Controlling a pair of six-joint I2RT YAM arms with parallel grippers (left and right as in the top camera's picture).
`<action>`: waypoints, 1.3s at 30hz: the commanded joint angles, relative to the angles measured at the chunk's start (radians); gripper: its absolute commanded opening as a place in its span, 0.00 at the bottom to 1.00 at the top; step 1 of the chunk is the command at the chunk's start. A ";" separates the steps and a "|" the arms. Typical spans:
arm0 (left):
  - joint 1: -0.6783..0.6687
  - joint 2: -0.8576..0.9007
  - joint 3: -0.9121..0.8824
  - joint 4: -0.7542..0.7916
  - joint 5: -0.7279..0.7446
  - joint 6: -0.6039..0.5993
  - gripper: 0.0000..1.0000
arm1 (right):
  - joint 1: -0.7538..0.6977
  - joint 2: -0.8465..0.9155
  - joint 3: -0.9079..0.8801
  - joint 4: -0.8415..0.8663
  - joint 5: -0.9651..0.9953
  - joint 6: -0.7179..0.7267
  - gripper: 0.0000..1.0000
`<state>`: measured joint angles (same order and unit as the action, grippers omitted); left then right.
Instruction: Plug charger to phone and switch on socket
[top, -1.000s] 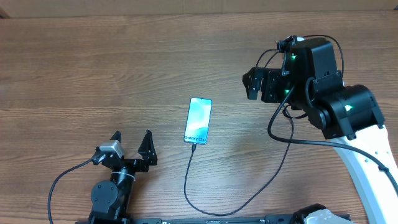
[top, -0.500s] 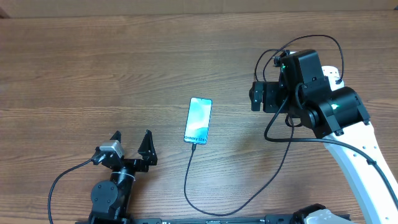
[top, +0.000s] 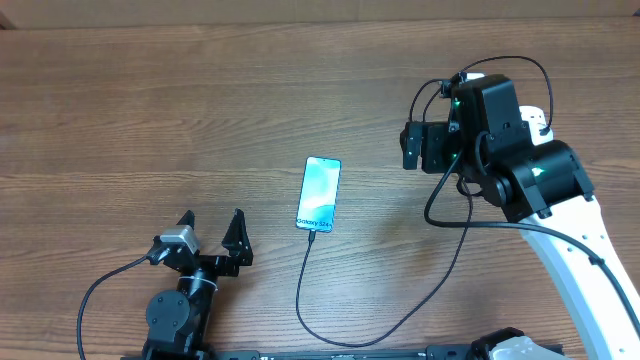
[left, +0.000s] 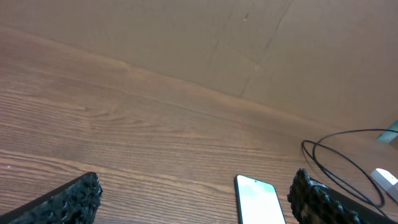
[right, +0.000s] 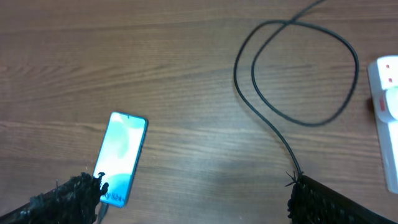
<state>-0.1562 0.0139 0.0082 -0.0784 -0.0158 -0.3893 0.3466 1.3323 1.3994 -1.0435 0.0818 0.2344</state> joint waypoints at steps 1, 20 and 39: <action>0.005 -0.010 -0.003 0.000 0.008 0.019 0.99 | 0.000 -0.053 -0.066 0.037 0.000 -0.031 1.00; 0.005 -0.010 -0.003 0.000 0.008 0.019 1.00 | -0.054 -0.576 -0.840 0.480 -0.030 -0.086 1.00; 0.005 -0.010 -0.003 0.000 0.008 0.019 1.00 | -0.164 -0.984 -1.347 1.022 -0.161 -0.087 1.00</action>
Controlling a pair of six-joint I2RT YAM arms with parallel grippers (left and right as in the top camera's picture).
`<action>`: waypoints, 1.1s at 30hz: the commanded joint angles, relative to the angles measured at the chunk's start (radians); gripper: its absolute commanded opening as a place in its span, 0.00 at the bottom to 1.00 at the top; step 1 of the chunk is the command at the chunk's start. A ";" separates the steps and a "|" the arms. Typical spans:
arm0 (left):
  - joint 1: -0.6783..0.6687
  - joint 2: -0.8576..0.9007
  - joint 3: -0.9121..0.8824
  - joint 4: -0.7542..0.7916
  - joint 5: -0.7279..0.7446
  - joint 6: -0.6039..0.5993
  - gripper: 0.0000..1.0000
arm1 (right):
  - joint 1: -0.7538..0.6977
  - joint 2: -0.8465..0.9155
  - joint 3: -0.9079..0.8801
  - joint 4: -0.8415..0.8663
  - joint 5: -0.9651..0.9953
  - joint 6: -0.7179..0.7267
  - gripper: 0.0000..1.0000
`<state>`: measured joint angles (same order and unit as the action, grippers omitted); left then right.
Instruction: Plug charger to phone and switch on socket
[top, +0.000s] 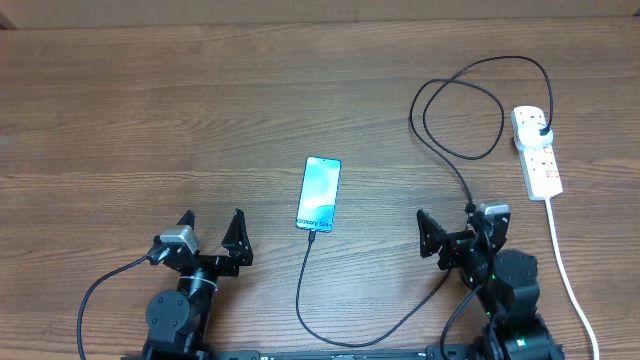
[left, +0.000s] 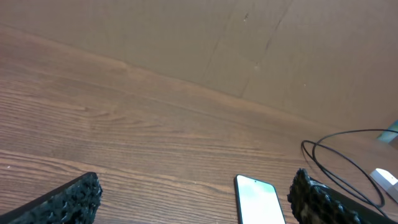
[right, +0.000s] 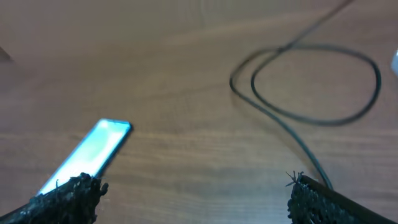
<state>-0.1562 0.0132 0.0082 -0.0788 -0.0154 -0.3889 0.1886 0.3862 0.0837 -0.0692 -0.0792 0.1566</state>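
Note:
The phone (top: 320, 193) lies screen-up and lit in the middle of the table, also seen in the left wrist view (left: 258, 200) and the right wrist view (right: 87, 155). The black charger cable (top: 305, 285) enters its near end, curves right, loops (right: 311, 87) and ends at a black plug in the white socket strip (top: 537, 150). My left gripper (top: 212, 234) rests open at the near edge, left of the phone. On the phone's right my right gripper (top: 449, 230) is open too, low by the near edge, holding nothing.
The cable loop (top: 458, 115) lies on the wooden table (top: 150, 100) between the phone and the strip. A white lead (top: 570, 270) runs from the strip toward the near right edge. A cardboard wall (left: 186, 37) backs the table.
My right arm was raised over the far right of the table, covering the socket strip. It now sits low at the near edge, and the strip is in view. Phone and left gripper are unchanged.

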 joint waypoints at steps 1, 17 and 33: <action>0.005 -0.010 -0.003 0.001 0.008 0.019 1.00 | -0.006 -0.048 -0.039 0.060 0.001 -0.009 1.00; 0.005 -0.010 -0.003 0.001 0.008 0.019 1.00 | -0.011 -0.267 -0.076 -0.011 -0.001 0.010 1.00; 0.005 -0.009 -0.003 0.001 0.008 0.019 0.99 | -0.014 -0.384 -0.076 -0.011 0.025 0.010 1.00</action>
